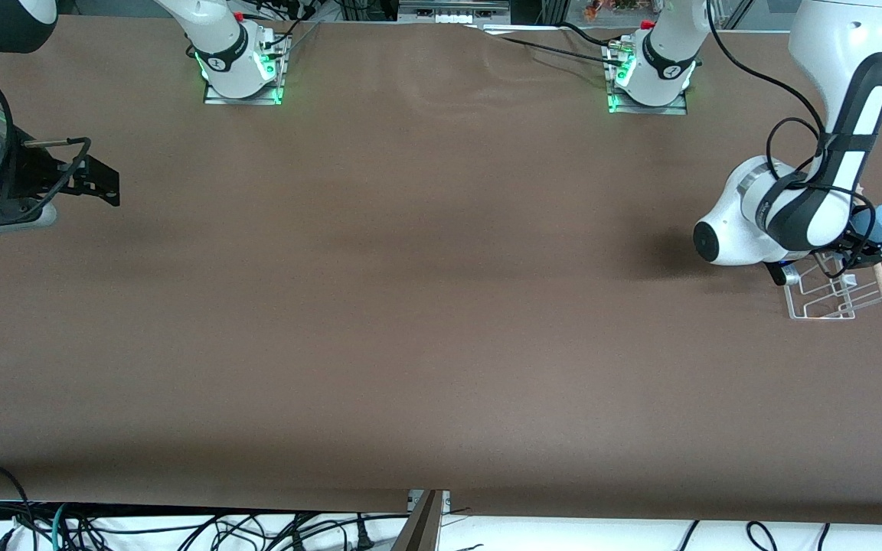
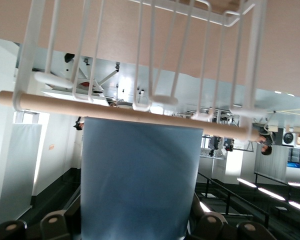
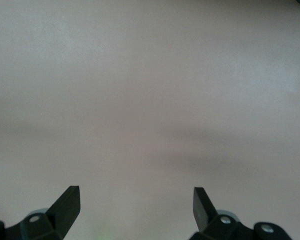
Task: Transfer cup to left arm and place on rack
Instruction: 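Lower the cup onto a rack prong with the left gripper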
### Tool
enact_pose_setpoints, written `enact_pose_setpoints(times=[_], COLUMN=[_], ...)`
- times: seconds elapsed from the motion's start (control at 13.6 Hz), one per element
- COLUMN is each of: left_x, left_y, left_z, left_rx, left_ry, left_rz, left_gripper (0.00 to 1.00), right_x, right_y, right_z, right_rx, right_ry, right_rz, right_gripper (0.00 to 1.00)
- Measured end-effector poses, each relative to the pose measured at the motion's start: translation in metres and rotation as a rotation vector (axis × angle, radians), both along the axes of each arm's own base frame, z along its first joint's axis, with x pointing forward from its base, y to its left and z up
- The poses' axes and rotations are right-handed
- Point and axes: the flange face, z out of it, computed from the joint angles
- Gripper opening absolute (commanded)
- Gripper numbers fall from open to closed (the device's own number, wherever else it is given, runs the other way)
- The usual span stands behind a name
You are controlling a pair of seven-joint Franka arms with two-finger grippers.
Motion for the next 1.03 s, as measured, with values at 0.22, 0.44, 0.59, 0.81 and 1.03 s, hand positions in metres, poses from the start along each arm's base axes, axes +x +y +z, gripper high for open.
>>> enact_pose_setpoints(times=[0.22,0.44,0.59,0.81,1.03], left_x=[-0.005,-0.005,-0.006,-0.008,-0.010], left_y=[0.003,0.000,0.000,-0.002,-0.003], left_z=[-0.005,-0.006,-0.007,-0.012,-0.016], left_rx=[0.000,-0.003,-0.004,-0.005,-0.006], left_ry=[-0.011,-0.013,-0.013,-0.023,-0.023], left_rz=[-0.002,-0.008,-0.009,-0.010,-0.019], left_gripper=[0.06,0.06,0.07,0.07,0.09], right_x=[0.000,0.000,0.000,0.000,0.000], right_y=[0.000,0.000,0.000,0.000,0.000], right_z=[0.000,0.000,0.000,0.000,0.000], right_rx=[0.000,0.000,0.000,0.000,0.000], right_ry=[0.000,0.000,0.000,0.000,0.000], right_rz=[0.000,0.000,0.000,0.000,0.000], right_gripper=[1.00,1.00,1.00,1.00,1.00])
